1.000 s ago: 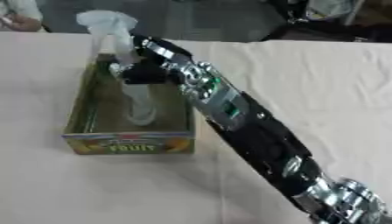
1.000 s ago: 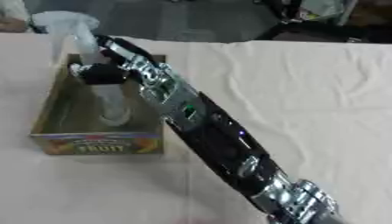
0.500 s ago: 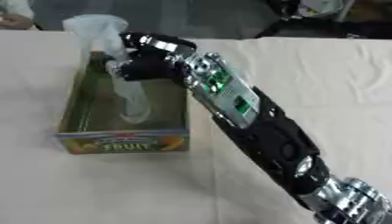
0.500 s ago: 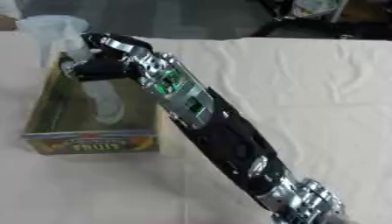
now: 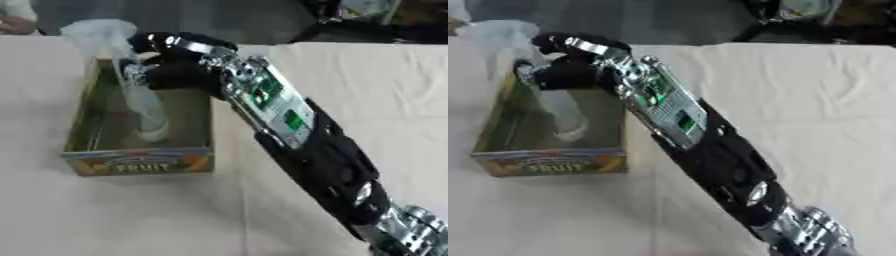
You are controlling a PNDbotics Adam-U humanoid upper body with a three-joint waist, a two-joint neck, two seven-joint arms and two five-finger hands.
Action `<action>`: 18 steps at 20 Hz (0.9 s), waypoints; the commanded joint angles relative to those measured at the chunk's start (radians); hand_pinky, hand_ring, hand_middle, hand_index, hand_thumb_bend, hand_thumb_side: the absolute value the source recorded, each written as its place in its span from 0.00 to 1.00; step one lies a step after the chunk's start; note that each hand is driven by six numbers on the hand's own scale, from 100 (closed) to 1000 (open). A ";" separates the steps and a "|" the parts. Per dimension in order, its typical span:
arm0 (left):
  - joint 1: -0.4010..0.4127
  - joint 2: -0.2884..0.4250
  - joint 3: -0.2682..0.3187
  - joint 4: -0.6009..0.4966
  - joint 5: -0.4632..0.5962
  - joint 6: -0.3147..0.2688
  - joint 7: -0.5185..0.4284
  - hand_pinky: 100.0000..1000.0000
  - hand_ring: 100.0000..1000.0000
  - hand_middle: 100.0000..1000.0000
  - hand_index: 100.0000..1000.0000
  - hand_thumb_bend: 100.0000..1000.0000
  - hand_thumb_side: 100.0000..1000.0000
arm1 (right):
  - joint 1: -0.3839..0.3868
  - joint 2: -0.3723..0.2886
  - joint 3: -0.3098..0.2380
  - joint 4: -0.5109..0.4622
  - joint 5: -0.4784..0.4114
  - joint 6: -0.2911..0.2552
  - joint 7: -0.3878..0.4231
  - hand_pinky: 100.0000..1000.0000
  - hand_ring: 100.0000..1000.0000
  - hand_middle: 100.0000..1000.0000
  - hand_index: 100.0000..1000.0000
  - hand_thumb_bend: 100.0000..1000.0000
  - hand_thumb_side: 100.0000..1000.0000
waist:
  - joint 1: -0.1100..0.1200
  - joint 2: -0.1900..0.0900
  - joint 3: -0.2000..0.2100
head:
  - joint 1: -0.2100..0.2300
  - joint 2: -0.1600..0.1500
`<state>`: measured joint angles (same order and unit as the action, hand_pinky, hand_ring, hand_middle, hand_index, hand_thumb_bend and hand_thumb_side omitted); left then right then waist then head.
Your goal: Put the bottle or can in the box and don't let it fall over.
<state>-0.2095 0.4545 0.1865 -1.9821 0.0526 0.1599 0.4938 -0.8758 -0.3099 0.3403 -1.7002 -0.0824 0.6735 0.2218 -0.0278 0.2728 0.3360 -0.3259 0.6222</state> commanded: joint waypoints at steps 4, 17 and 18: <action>0.004 0.033 0.016 -0.018 -0.008 -0.001 0.003 1.00 0.73 0.59 0.77 0.00 0.53 | -0.005 0.000 -0.001 -0.021 0.015 0.005 0.001 0.99 1.00 1.00 1.00 0.00 0.32 | 0.013 -0.021 -0.005 | 0.009 -0.008; 0.026 0.039 0.020 -0.018 -0.015 -0.002 0.005 1.00 0.73 0.59 0.77 0.00 0.53 | 0.049 -0.108 -0.021 -0.143 -0.045 0.010 0.019 0.97 1.00 1.00 1.00 0.00 0.32 | 0.016 -0.043 -0.065 | 0.038 0.016; 0.029 0.038 0.020 -0.018 -0.015 -0.001 0.005 1.00 0.73 0.59 0.77 0.00 0.53 | 0.056 -0.127 -0.026 -0.165 -0.056 0.011 0.017 0.97 1.00 1.00 1.00 0.00 0.32 | 0.015 -0.047 -0.074 | 0.041 0.018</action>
<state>-0.1782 0.4582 0.1946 -1.9822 0.0457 0.1586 0.4959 -0.8069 -0.3994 0.3306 -1.8226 -0.1216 0.6846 0.2384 -0.0180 0.2507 0.2582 -0.2916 0.6344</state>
